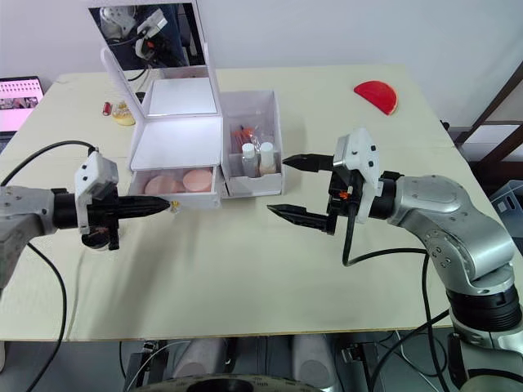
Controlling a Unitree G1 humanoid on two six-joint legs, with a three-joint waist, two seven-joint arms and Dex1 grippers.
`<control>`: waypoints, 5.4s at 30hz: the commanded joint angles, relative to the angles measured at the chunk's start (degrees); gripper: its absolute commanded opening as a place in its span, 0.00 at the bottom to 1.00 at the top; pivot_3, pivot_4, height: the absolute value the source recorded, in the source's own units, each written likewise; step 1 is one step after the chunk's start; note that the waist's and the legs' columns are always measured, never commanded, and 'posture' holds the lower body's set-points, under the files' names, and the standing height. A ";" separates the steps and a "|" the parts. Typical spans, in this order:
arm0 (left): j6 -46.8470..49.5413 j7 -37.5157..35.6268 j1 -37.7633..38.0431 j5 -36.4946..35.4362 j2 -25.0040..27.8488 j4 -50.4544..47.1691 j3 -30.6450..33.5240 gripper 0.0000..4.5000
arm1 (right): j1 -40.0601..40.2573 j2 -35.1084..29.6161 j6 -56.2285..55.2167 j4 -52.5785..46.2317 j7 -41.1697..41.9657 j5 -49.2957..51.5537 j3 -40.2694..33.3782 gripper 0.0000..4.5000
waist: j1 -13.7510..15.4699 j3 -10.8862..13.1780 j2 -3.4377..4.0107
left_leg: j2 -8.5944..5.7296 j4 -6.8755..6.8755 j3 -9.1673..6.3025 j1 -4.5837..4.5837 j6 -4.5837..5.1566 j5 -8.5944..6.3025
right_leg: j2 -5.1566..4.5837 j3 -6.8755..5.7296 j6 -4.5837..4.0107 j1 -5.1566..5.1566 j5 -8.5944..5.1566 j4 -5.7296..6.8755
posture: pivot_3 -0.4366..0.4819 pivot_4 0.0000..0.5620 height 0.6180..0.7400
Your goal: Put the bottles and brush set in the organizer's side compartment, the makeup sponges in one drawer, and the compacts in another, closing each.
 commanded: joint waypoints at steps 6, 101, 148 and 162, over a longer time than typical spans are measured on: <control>-4.30 2.44 -6.17 5.10 -3.55 6.65 -2.71 0.00 | -1.03 0.05 -0.84 -2.14 -0.25 0.42 -0.89 1.00 | -0.02 -0.01 -0.01 | 0.00 0.02 0.00 -0.01 0.00 0.00 | 0.01 0.01 0.15 0.00 0.09 0.01 | 0.48 0.27 1.00; -3.51 44.97 40.08 8.12 -40.35 -34.47 12.73 0.99 | -2.74 -1.32 -4.63 11.05 8.37 -7.56 1.79 1.00 | 1.48 -0.05 -0.37 | 0.27 0.28 0.85 0.03 -0.07 0.02 | -0.15 0.25 -0.14 0.08 0.25 -0.14 | 0.48 0.27 1.00; -27.73 60.53 17.27 28.85 -54.55 0.34 -9.57 0.99 | -1.65 -1.78 -4.43 10.19 8.94 -9.17 1.13 1.00 | 1.44 -0.06 -0.44 | 0.25 0.33 0.89 0.00 -0.06 0.03 | -0.10 0.25 0.25 0.08 0.43 -0.16 | 0.48 0.27 1.00; -28.90 60.04 17.47 28.46 -54.54 0.56 -9.65 0.07 | -1.20 -1.84 -3.58 9.29 8.47 -9.12 0.80 1.00 | 1.45 -0.06 -0.44 | 0.25 0.34 0.89 0.00 -0.06 0.03 | -0.10 0.25 0.26 0.08 0.44 -0.15 | 0.48 0.27 1.00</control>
